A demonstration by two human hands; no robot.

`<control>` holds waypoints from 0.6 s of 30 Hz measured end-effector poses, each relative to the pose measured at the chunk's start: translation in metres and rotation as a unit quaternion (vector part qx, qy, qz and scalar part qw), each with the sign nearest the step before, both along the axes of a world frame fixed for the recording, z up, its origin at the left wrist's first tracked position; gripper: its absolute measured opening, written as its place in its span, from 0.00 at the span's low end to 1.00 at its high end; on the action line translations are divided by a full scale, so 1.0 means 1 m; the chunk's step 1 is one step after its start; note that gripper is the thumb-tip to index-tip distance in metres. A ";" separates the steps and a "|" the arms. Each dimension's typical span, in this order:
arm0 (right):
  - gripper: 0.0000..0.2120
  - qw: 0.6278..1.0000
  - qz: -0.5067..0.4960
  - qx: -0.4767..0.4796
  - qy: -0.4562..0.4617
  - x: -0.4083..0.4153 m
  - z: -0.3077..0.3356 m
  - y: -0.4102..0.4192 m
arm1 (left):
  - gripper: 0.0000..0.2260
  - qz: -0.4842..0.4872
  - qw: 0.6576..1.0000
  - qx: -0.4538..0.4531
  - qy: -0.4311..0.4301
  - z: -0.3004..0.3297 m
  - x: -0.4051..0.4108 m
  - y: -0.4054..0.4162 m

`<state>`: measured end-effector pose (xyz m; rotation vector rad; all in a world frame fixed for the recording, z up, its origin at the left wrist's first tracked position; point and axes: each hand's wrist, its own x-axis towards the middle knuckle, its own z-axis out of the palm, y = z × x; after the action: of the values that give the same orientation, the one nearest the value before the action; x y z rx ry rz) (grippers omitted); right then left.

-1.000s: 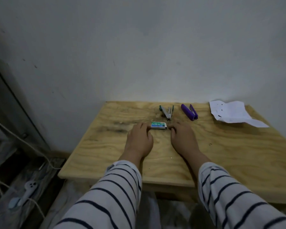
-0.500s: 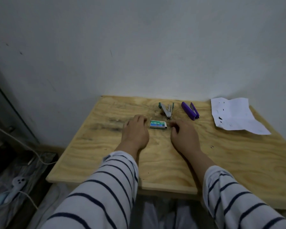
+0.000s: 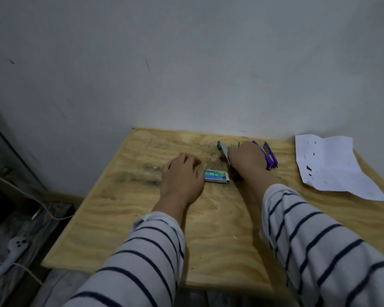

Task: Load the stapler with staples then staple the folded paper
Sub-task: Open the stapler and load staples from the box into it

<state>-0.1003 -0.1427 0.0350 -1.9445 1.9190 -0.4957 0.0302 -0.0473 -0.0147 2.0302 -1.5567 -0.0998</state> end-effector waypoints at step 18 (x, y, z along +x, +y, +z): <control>0.23 0.954 0.063 -0.003 -0.292 -0.004 0.006 0.014 | 0.19 -0.035 0.988 0.003 0.150 0.027 -0.014 -0.017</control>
<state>-0.1046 -0.1288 0.0413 -1.6576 1.4086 -0.9163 0.0164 -0.0644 0.0120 1.8650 -1.4357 -0.4179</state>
